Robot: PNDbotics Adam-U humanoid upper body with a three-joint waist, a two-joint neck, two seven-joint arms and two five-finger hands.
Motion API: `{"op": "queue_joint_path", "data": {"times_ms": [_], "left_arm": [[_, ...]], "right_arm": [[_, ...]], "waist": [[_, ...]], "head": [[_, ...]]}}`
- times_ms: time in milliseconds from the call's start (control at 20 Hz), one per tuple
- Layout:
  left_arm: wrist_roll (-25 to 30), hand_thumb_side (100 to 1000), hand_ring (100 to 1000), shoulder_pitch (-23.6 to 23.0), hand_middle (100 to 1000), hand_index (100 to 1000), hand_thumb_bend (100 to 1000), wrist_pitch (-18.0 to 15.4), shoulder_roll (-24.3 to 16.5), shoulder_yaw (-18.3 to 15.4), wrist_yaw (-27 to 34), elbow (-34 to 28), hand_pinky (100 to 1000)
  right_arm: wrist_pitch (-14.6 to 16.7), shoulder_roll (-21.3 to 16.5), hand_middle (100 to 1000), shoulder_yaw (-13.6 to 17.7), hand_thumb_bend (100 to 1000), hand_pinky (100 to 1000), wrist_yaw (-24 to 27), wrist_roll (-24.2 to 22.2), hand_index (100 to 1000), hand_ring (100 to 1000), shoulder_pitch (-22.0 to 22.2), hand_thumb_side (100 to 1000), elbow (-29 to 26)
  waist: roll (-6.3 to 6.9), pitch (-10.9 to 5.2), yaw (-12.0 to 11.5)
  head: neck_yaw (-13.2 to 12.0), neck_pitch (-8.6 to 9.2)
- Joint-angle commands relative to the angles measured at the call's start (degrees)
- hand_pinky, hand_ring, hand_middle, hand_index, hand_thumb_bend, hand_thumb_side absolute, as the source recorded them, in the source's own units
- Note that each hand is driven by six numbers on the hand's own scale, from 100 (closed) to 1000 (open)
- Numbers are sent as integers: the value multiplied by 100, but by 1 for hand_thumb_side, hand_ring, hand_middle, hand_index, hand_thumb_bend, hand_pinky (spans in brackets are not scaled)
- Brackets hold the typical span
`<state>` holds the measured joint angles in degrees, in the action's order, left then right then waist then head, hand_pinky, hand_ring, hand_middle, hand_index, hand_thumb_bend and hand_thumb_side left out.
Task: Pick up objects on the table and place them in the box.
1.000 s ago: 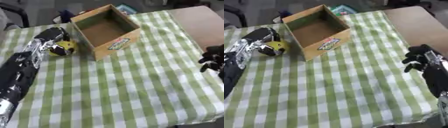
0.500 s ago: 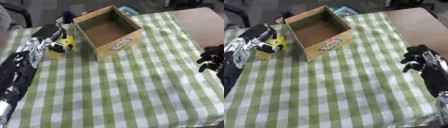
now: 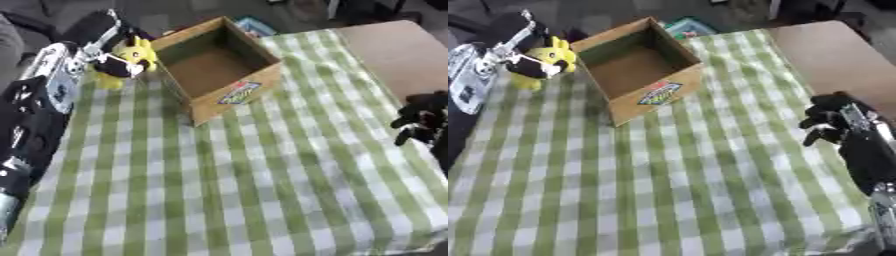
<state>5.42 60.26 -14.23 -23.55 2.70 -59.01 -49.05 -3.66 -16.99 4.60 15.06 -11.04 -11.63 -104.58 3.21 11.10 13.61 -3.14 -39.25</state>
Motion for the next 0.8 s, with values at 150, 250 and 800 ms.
{"op": "queue_joint_path", "data": {"times_ms": [150, 250, 800], "left_arm": [[-531, 159, 239, 207, 117, 325, 414, 105, 120, 4, -266, 52, 317], [-776, 150, 240, 219, 117, 324, 421, 134, 224, -2, -373, 145, 321], [-1627, 125, 261, 248, 129, 320, 473, 88, 554, 65, -913, 338, 345]], "right_arm": [[9, -102, 563, 0, 100, 399, 54, -60, 697, 566, -124, 674, -73], [0, -91, 563, -13, 100, 399, 58, -75, 697, 567, -149, 677, -71], [-67, -24, 563, -95, 100, 401, 100, -162, 698, 568, -319, 688, -63]], "waist": [[-27, -82, 135], [-11, -70, 213], [93, -22, 601]], "head": [[-89, 65], [-123, 92], [-278, 264]]}}
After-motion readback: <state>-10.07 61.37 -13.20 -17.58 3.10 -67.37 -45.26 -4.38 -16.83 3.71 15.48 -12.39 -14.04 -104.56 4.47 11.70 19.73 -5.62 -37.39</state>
